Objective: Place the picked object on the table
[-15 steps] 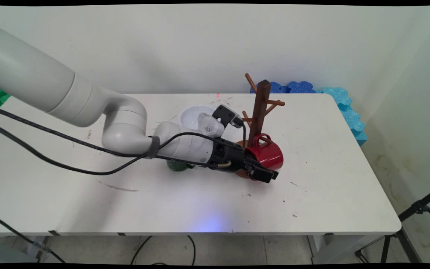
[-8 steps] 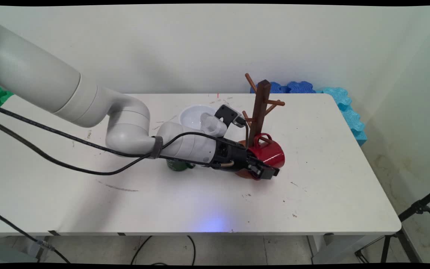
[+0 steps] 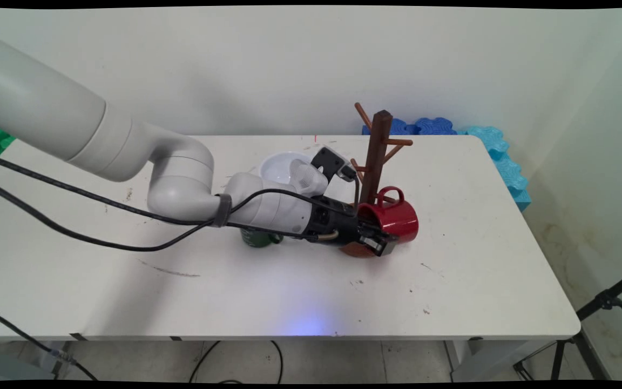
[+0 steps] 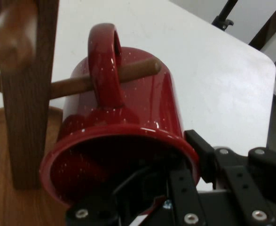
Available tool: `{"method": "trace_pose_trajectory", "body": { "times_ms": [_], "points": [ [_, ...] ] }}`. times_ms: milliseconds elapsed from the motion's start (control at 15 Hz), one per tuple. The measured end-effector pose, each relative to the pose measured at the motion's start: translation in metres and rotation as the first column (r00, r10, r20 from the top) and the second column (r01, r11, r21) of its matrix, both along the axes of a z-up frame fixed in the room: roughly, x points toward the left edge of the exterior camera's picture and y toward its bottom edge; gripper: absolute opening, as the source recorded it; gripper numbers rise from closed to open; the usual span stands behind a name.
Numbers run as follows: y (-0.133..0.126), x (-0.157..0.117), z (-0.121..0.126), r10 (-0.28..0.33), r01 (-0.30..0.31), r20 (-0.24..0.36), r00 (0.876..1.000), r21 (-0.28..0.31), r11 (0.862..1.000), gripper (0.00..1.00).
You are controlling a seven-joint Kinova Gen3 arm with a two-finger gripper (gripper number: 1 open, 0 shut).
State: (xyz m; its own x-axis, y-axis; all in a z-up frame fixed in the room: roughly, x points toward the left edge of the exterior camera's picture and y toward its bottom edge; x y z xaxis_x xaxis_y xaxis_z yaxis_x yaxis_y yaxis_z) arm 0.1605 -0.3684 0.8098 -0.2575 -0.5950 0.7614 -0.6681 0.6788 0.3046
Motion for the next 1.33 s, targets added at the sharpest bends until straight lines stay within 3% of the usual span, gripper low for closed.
{"method": "trace_pose_trajectory", "body": {
  "times_ms": [1333],
  "points": [
    [0.045, 0.011, 0.066, -0.066, 0.065, -0.045, 0.997, -0.022, 0.998, 0.00]
  ]
}}
